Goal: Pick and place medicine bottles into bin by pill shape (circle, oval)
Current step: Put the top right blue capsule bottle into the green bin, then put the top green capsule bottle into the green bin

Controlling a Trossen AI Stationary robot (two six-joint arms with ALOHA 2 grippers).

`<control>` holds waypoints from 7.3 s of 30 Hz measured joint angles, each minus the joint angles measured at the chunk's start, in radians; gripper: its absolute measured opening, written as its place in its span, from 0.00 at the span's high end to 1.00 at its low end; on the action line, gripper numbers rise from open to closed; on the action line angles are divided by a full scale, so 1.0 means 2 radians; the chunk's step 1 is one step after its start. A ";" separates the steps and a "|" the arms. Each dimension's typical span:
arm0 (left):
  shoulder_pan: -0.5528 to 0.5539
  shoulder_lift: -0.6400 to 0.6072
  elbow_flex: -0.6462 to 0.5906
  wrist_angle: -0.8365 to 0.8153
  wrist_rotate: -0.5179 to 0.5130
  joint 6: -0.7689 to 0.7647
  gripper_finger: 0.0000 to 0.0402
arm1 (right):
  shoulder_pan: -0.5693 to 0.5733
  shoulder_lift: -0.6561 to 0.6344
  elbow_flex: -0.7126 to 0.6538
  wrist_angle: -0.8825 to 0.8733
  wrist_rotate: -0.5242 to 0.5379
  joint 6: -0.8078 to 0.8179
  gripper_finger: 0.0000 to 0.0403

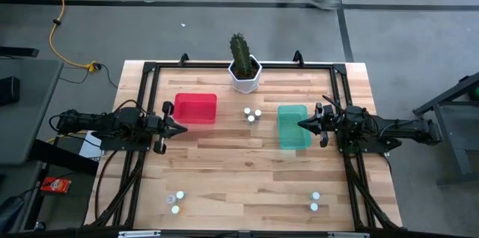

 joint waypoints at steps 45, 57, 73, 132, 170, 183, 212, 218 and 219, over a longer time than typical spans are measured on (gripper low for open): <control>0.001 0.000 0.000 0.099 -0.067 -0.046 1.00 | -0.043 0.690 0.430 -0.087 0.077 -0.190 0.56; 0.001 0.000 0.000 0.094 -0.067 -0.038 1.00 | -0.068 0.803 0.508 -0.164 0.054 -0.267 0.55; 0.001 0.000 0.000 0.091 -0.067 -0.037 1.00 | -0.070 0.822 0.520 -0.171 0.052 -0.285 0.67; 0.001 0.000 0.000 0.089 -0.071 -0.037 1.00 | -0.068 0.570 0.292 -0.199 0.128 -0.048 0.73; 0.001 0.001 0.000 0.091 -0.096 -0.042 1.00 | 0.038 0.601 0.243 0.245 0.169 -0.115 0.46; 0.001 0.092 0.000 0.148 -0.127 -0.051 0.97 | 0.038 0.728 0.293 0.277 0.196 -0.133 0.46; 0.001 0.146 0.000 0.172 -0.132 -0.055 0.94 | 0.032 0.806 0.402 0.096 0.183 -0.076 0.50; 0.001 0.146 0.000 0.171 -0.131 -0.055 0.94 | 0.031 0.806 0.402 0.093 0.181 -0.056 0.62; 0.001 0.146 0.000 0.171 -0.131 -0.055 0.94 | 0.031 0.806 0.402 0.092 0.181 -0.053 0.64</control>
